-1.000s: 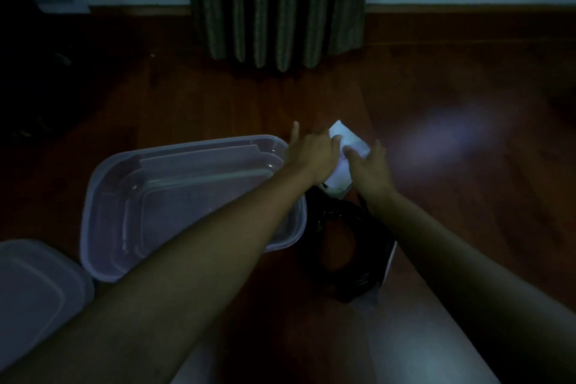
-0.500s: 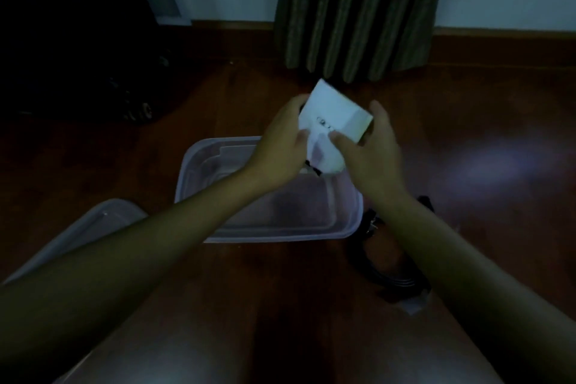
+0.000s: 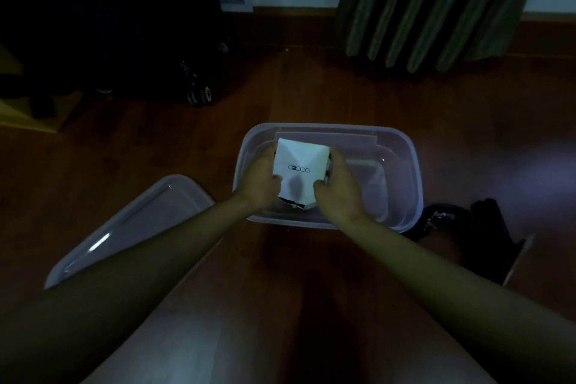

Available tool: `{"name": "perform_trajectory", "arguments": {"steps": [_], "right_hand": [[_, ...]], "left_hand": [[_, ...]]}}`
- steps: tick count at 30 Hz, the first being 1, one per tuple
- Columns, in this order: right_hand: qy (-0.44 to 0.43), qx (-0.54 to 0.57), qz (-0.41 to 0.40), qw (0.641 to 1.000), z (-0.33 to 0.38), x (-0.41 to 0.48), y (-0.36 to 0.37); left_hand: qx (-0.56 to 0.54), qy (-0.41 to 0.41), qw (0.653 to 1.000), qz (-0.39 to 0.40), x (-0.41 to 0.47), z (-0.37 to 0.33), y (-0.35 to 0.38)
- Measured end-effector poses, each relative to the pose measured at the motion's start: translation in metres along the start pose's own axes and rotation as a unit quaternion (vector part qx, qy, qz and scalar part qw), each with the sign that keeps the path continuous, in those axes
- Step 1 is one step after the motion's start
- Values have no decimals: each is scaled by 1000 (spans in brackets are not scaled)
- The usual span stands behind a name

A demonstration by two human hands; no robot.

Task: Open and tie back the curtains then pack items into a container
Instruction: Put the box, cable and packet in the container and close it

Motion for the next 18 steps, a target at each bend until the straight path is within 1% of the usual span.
{"name": "perform_trajectory", "arguments": {"steps": [3,6,9,12,14,16,18], "right_hand": [[-14,15,26,999,4,9,11],[-25,40,76,996,4,16,21],[-17,33,125,991,8,16,22],[-7,40,168,985,12,5,12],[0,26,151,988,14,-5,-9],[-9,-29,96,995,16,-19,-44],[-19,-58,25,998,14,-37,-90]], "left_hand": [[42,-1,999,-12,3,7,-9],[64,0,998,-29,4,8,-18],[89,-25,995,-47,4,9,-25],[111,-12,992,-63,4,4,-27],[125,15,990,-60,3,-11,-24],[131,47,989,-55,2,-34,-14],[134,87,986,-40,2,-61,2]]}}
Point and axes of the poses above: each hand's wrist, its own x-axis towards the middle knuckle, its own y-axis out of the palm, z = x × y, the point moved 7 cm from there along x, towards the middle knuckle, and after that the axes turned 4 degrees about z, right-handed, at the moved point
